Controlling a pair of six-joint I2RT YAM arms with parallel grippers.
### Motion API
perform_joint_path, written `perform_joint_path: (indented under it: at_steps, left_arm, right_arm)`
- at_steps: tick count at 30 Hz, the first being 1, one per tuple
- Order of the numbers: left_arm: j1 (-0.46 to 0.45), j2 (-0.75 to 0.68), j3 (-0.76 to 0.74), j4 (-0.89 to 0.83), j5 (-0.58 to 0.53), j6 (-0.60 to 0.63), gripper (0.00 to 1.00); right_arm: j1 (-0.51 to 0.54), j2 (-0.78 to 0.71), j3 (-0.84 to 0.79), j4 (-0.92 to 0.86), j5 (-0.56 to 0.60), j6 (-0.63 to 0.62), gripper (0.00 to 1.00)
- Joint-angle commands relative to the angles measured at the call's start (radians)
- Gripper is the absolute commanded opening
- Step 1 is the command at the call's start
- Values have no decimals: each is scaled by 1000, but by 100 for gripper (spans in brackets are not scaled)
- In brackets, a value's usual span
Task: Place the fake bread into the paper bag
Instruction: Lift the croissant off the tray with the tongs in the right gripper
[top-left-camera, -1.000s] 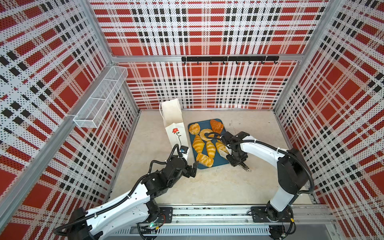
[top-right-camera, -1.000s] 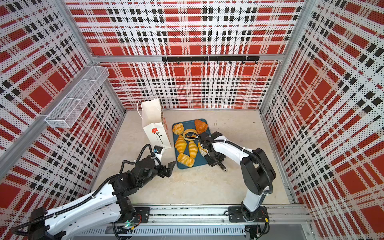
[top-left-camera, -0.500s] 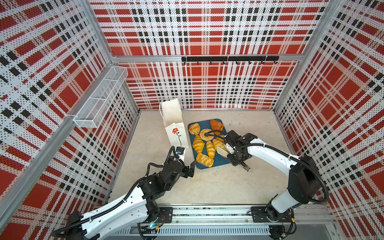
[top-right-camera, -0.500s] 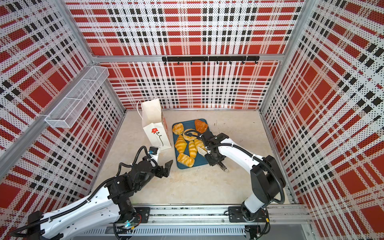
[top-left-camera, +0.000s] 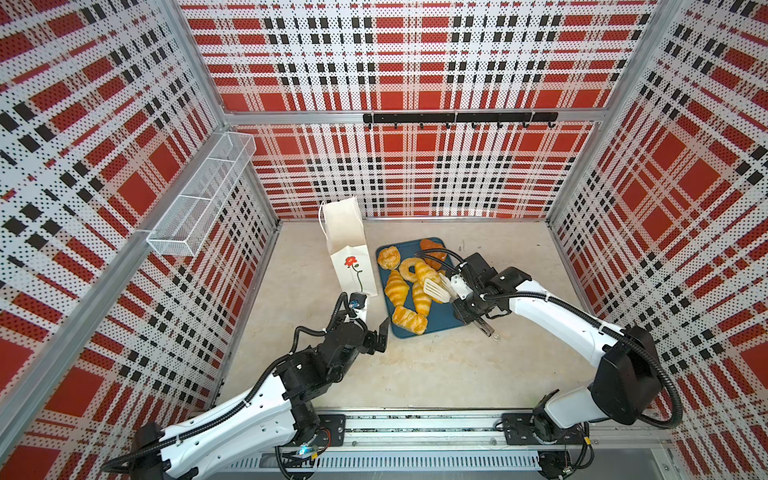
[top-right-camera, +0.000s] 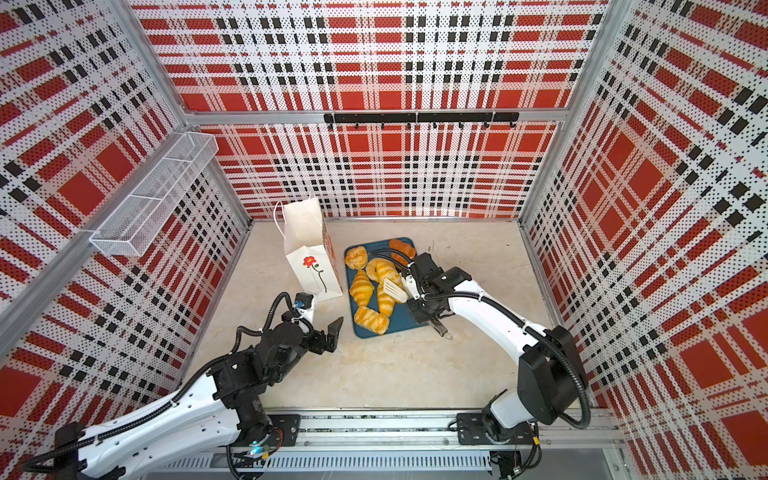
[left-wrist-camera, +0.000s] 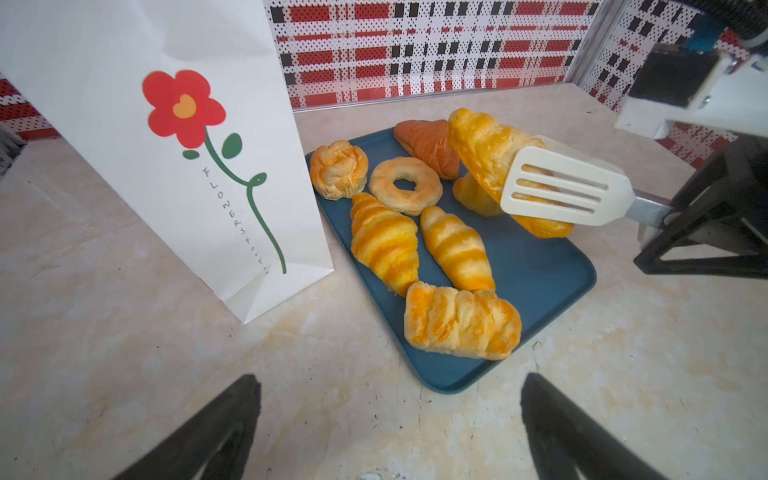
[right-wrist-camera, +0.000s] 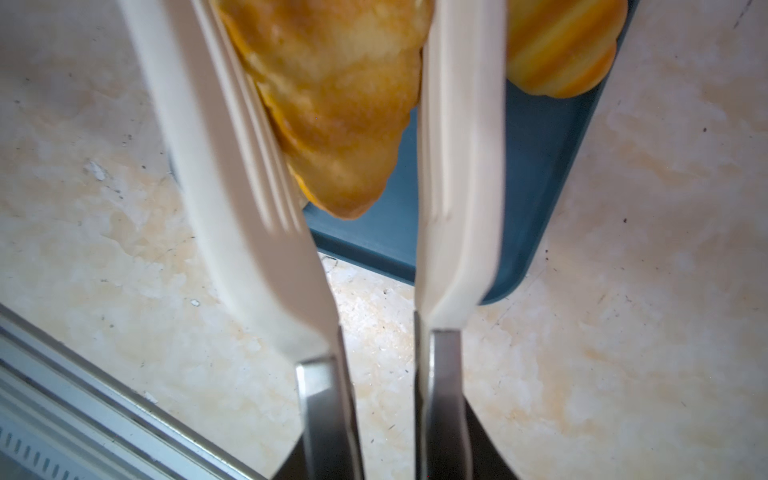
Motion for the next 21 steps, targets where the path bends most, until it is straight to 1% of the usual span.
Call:
perform_joint_path:
  at_steps: [1, 7, 11, 16, 21]
  left_arm:
    - [-4, -9, 50, 9, -53, 9, 99]
    - [6, -18, 78, -32, -87, 16, 99]
    - [28, -43, 92, -68, -98, 13, 100]
    - [90, -88, 112, -133, -88, 3, 99]
    - [170, -143, 113, -149, -46, 2, 99]
  right_arm:
    - [-2, -62, 1, 109, -89, -23, 34]
    - [1, -74, 22, 142, -153, -18, 34]
    - [26, -76, 43, 168, -169, -8, 34]
    - [63, -59, 96, 180, -177, 1, 34]
    - [89, -28, 162, 193, -208, 10, 34]
